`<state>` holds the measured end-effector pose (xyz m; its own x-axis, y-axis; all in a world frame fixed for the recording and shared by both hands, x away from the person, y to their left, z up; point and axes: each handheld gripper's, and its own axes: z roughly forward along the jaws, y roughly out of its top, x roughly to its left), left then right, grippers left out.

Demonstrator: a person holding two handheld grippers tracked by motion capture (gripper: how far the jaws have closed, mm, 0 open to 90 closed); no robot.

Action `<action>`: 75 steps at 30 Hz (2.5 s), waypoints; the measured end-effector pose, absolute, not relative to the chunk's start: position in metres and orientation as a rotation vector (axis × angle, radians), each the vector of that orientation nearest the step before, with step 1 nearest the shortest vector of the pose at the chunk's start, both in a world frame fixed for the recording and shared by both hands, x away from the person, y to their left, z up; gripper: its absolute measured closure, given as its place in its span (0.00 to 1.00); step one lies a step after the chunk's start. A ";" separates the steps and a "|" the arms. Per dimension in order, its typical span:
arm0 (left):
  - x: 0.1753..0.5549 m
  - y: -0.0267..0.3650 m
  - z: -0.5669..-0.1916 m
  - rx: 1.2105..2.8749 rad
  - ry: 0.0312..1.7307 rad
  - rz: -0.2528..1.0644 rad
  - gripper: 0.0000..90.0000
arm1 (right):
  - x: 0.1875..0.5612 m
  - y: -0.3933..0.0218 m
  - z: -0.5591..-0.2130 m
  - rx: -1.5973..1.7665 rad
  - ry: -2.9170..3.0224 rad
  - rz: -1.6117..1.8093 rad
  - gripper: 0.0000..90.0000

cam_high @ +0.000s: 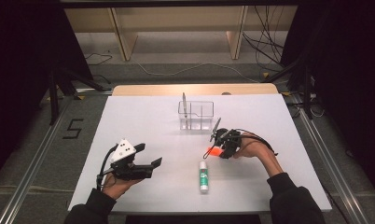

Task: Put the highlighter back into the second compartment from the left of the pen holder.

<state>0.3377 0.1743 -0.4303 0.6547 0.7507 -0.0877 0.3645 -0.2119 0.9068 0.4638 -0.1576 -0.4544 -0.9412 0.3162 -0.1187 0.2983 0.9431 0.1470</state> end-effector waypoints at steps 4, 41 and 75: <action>0.338 0.174 -0.430 1.819 0.890 0.458 0.18 | 0.462 -0.155 -0.454 0.431 2.954 0.159 0.74; 0.337 0.176 -0.429 1.792 0.895 0.473 0.18 | 0.461 -0.170 -0.406 0.701 2.649 1.029 0.74; 0.338 0.180 -0.428 1.735 0.910 0.473 0.18 | 0.471 -0.152 -0.384 0.906 2.177 1.413 0.74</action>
